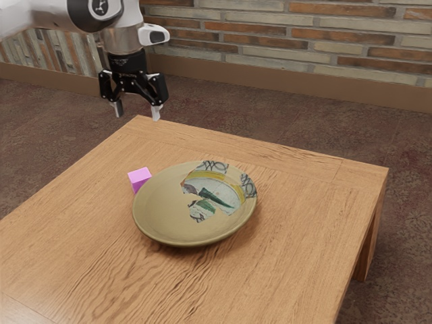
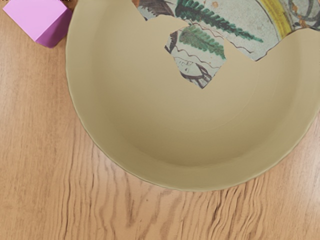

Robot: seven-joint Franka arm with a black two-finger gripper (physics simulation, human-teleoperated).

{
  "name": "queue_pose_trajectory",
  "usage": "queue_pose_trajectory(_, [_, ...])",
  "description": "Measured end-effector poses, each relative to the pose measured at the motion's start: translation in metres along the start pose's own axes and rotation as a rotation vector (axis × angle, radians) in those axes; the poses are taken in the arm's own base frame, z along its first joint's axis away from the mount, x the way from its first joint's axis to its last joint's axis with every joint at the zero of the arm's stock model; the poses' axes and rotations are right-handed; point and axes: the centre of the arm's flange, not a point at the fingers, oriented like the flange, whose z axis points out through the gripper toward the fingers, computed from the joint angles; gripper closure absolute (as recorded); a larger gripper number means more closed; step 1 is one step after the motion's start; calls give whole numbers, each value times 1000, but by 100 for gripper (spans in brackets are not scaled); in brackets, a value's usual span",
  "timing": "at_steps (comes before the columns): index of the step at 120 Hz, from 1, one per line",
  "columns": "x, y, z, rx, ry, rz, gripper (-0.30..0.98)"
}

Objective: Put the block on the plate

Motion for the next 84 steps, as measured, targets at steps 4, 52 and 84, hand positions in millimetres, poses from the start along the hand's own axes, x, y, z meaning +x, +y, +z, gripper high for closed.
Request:
queue_pose_trajectory(4, [0,0,0,0,0,3,0])
queue_pose_trajectory(52, [41,-44,41,-36,-69,-263,0])
queue_pose_trajectory(84, [84,-58,84,-9,-123,-730,0])
